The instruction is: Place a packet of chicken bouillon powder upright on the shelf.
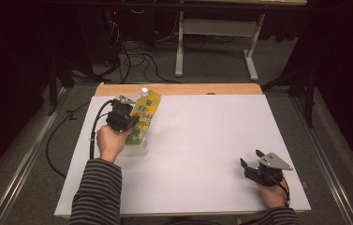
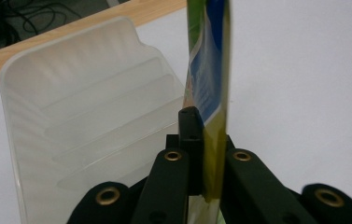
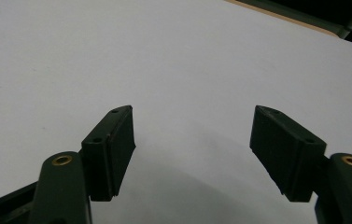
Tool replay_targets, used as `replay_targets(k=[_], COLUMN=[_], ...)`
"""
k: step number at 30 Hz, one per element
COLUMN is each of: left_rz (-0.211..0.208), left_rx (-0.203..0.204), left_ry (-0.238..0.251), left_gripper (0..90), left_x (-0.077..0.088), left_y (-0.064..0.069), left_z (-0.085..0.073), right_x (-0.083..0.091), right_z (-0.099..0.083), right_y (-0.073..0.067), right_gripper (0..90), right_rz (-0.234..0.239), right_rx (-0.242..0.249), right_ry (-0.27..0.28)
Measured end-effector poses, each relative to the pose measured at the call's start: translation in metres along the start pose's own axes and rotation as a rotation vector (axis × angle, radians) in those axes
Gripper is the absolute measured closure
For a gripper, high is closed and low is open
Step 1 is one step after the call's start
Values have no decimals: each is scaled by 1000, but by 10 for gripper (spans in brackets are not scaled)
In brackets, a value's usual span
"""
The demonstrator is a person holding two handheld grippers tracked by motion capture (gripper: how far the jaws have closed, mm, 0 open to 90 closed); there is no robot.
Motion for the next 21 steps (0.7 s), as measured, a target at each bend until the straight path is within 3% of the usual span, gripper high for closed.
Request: replay_targets(k=[2,6,9,12,14,21], left_rz=[2,-33,-32,-49,-71,-42], left_rx=[-20,-45,-54,-36,-12,3], left_ry=[22,147,149,166,152,46], left_gripper=[900,900,900,899,887,867], left_x=[1,6,3,3,5,13], left_y=[0,1,-2,-3,-4,-7], left_z=[0,2,-5,-9,-11,-24], right_x=[0,-1,0,0,-1,-1], right_z=[0,0,0,0,0,0], right_y=[0,0,-1,-1,-1,-1], right_gripper=[317,316,315,315,315,315], right_rz=[-1,2,3,3,4,3], right_rx=[-1,6,6,7,6,12], right_ry=[-1,-5,-8,-5,-3,-5])
Point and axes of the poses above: each handheld gripper's, and its own axes: x roughly backward along the jaws, z roughly out of its top, y roughly to its right, the point moved 9 cm from there along -x, roughly forward along the jaws, and after that the axes turned 15 degrees about -z, right-handed, at the moved point
